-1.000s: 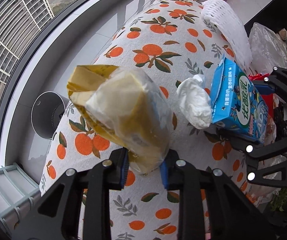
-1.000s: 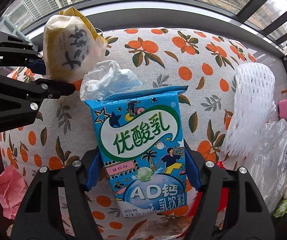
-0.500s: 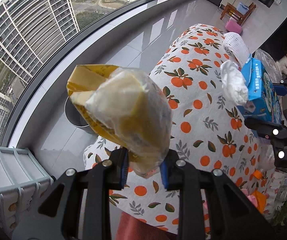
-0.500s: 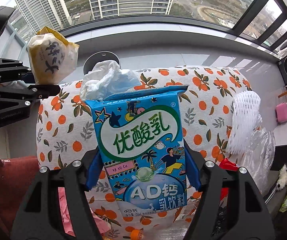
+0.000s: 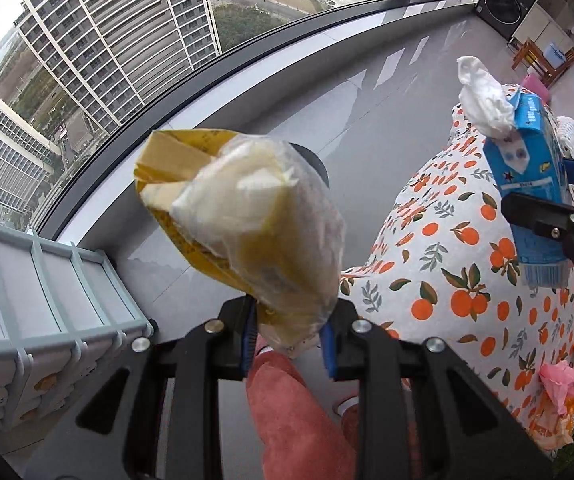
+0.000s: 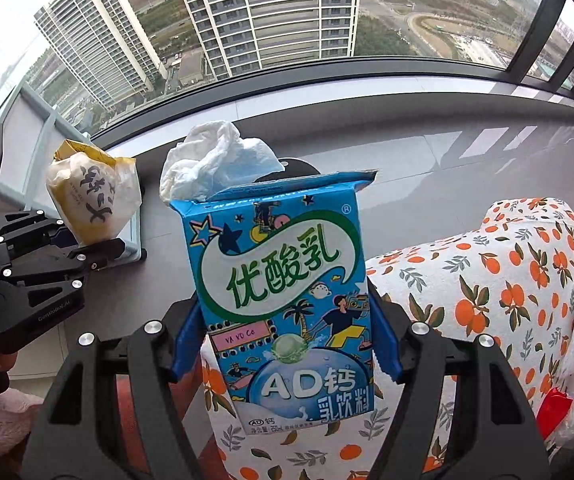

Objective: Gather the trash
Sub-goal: 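Carry carton and bread bag to the grey bin and release both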

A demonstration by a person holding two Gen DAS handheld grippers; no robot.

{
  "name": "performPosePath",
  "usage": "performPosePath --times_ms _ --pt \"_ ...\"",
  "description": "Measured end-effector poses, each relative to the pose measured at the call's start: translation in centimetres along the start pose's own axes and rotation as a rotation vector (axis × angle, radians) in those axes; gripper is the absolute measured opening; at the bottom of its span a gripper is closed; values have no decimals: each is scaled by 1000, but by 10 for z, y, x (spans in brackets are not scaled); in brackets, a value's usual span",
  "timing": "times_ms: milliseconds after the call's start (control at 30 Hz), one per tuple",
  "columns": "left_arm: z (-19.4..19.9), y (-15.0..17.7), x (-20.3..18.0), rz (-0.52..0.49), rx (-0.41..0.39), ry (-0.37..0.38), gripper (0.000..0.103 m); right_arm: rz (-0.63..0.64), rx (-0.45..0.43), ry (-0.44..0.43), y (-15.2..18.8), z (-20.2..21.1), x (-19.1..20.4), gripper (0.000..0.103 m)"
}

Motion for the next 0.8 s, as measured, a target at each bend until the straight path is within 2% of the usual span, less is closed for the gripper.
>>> performPosePath --times_ms 100,233,367,433,533,700,767,800 --pt "-36 -23 32 -39 19 18 26 -92 6 -1 -40 -50 13 68" --pt "-97 -55 56 -106 21 21 26 -165 38 -14 -84 -140 27 69" --pt "-153 -74 75 -139 35 21 26 -235 90 -24 -103 -222 30 71" --pt "-178 -77 80 -141 51 30 26 -250 107 -10 -106 -248 27 71" --pt "-211 -79 80 -158 74 46 26 -278 111 7 -107 -263 18 73" --pt "-252 -93 68 -197 78 88 28 -325 105 29 -101 -253 0 74" --pt "-269 -102 60 -217 65 93 32 -339 93 37 -94 -242 4 74" --pt "-276 -106 55 -228 63 101 39 -348 87 38 -94 -238 4 74"
Point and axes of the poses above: each gripper's, at about its wrist camera, not at the fingertips, and z roughly against the way its jaws point, x to its left, y to its underside, the point moved 8 cm from there along -z, roughly the way its jaws point, and after that the axes turned 10 degrees about -z, right-handed, at the moved point
